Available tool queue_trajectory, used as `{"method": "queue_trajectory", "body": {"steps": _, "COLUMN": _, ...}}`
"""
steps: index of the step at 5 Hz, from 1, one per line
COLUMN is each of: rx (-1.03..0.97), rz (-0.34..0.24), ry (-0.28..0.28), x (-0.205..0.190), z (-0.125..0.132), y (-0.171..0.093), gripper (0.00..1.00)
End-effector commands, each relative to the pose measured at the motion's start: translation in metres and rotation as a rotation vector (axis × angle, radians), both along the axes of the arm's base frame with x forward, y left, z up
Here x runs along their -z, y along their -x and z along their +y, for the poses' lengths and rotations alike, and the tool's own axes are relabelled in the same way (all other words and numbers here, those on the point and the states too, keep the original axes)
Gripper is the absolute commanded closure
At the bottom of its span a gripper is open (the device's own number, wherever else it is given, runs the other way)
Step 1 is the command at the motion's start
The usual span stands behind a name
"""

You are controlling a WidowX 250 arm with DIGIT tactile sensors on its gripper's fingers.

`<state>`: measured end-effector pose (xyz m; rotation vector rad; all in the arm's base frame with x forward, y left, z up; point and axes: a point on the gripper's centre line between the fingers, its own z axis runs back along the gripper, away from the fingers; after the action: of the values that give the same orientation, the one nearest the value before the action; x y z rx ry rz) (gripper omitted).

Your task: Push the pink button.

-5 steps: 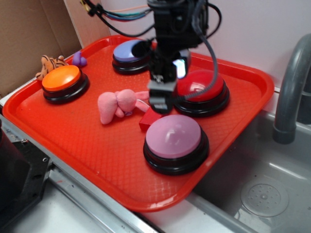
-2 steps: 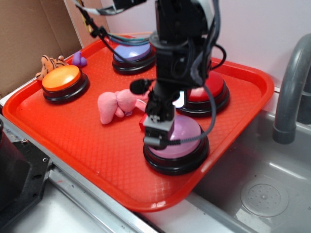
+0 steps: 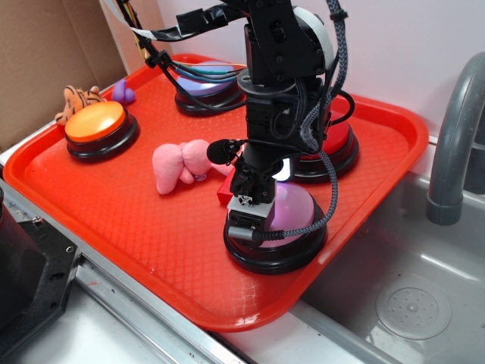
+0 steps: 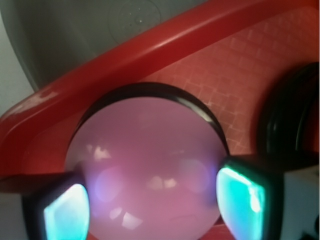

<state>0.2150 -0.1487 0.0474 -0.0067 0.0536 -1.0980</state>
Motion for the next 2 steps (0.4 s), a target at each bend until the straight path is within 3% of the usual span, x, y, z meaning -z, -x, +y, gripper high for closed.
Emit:
{"method": "queue_trajectory", "body": {"steps": 1, "rx": 0.003, "rz": -0.028, "ry": -0.003, "x": -0.007, "z": -0.003, "y": 0.013, "gripper": 0.00}}
{"method": "queue_trajectory", "body": {"steps": 2, "rx": -0.013, "rz": -0.070, "ry": -0.014, "x": -0.026, "z": 0.002, "y": 0.014, "gripper": 0.00}}
